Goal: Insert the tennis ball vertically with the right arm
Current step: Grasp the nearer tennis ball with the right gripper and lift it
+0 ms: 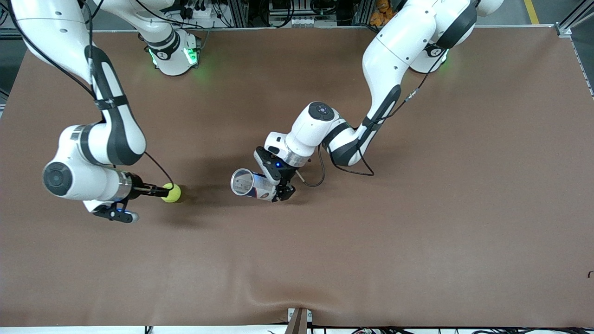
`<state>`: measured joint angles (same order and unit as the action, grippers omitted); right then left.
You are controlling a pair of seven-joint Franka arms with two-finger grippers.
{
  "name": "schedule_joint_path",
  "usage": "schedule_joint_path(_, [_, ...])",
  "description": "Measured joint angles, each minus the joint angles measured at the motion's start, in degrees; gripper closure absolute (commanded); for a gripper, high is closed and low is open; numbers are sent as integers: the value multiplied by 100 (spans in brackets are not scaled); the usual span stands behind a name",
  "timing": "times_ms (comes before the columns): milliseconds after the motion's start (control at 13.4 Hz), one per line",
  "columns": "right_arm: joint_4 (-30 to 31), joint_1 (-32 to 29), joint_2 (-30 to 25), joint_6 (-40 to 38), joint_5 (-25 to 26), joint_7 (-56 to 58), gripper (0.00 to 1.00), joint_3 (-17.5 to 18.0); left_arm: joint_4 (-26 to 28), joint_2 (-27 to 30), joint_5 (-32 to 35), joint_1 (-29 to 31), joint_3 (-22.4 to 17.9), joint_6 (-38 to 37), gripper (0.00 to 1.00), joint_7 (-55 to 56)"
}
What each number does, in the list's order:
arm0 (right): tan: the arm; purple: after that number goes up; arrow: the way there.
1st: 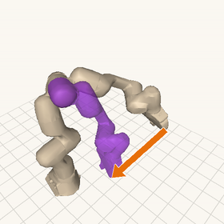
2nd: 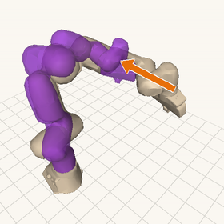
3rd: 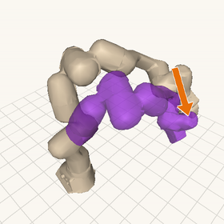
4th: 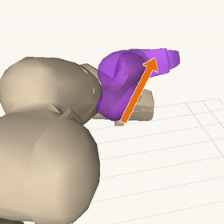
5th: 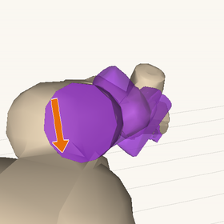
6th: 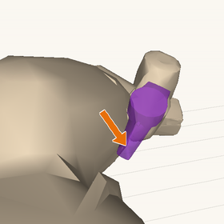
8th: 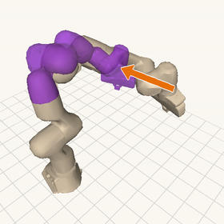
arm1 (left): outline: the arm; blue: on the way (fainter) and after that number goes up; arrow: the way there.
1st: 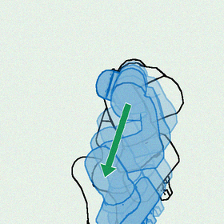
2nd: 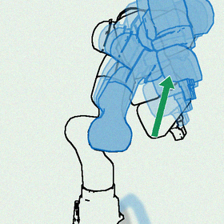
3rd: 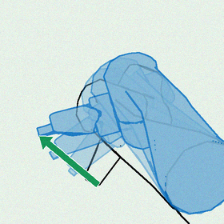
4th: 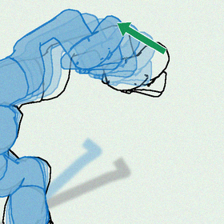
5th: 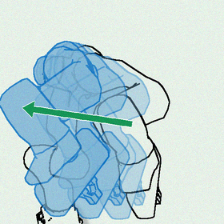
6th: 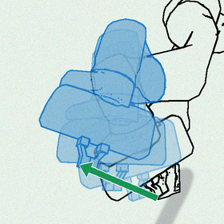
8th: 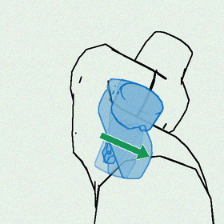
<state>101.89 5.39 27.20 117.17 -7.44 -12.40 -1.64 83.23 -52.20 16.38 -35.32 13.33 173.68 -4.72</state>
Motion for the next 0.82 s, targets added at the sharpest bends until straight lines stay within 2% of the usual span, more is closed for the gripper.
schedule_joint_path(449, [230,65,212,440,0,-79,0,-2,45,-680,-412,-239,0,1705,23,56])
schedule_joint_path(824, [389,65,374,899,0,-158,2,-3,50,-1080,-497,-319,-4,2618,23,57])
